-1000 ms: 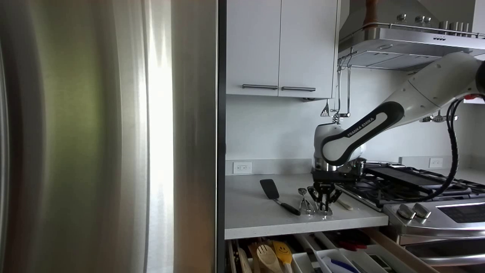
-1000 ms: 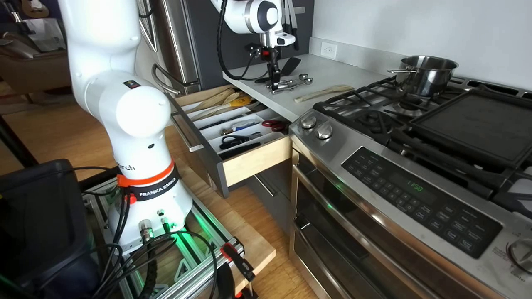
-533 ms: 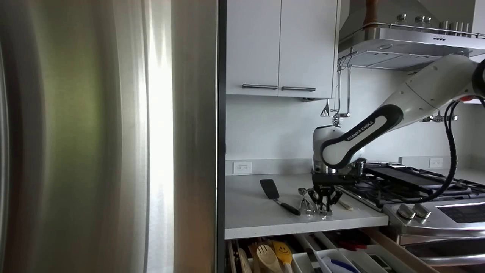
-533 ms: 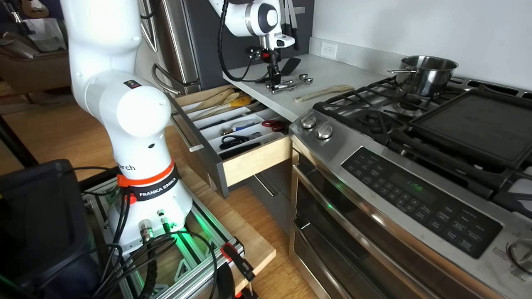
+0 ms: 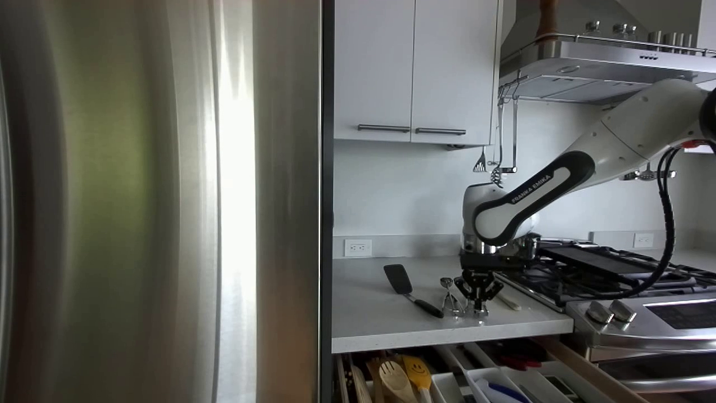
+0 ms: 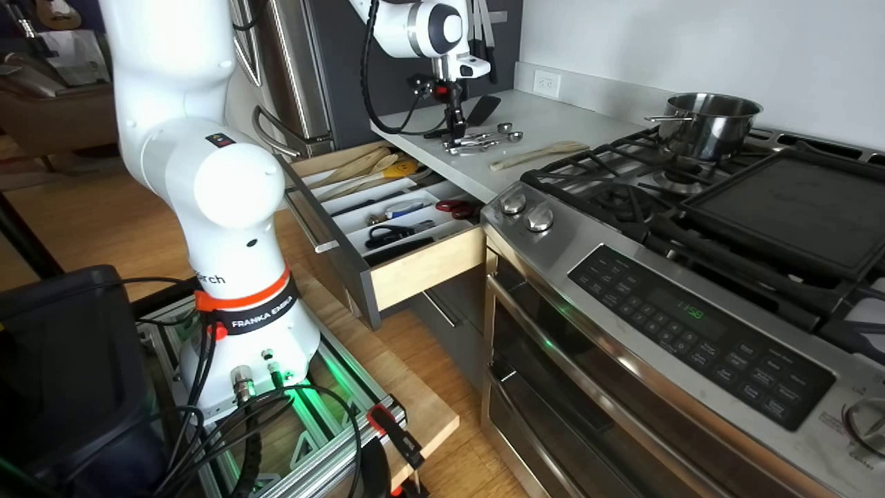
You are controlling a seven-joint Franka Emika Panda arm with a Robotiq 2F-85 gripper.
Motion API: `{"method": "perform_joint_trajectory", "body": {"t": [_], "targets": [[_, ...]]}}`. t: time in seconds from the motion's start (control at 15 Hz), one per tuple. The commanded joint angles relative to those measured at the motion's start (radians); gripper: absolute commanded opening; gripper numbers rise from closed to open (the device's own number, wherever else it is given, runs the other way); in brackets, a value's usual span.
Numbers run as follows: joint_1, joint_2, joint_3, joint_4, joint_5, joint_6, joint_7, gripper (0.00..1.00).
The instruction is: Pick up the ice cream scoop on the right and place it in the top third to right compartment of the drawer
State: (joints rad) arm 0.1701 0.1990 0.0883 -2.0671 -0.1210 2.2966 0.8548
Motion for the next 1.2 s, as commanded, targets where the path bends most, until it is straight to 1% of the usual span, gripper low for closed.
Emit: {"method": "perform_joint_trajectory", "body": {"t": [0.0,0.2,0.6,0.8,0.93,1.0,1.13], "targets": [[-0.01,-0.098,0.003,-0.051,0.088,-0.05,-0.049,0.01],[-0.002,-0.171,0.016,-0.073,0.107,-0.138,-0.069,0.01],[0.029,-0.326,0.093,-0.126,0.228,-0.356,-0.197,0.01],[0.049,-0.385,0.126,-0.152,0.316,-0.457,-0.239,0.01],[0.058,-0.427,0.143,-0.179,0.358,-0.523,-0.235,0.01],[0.061,-0.444,0.148,-0.194,0.383,-0.556,-0.231,0.01],[0.06,-0.468,0.147,-0.222,0.447,-0.614,-0.265,0.01]]}}
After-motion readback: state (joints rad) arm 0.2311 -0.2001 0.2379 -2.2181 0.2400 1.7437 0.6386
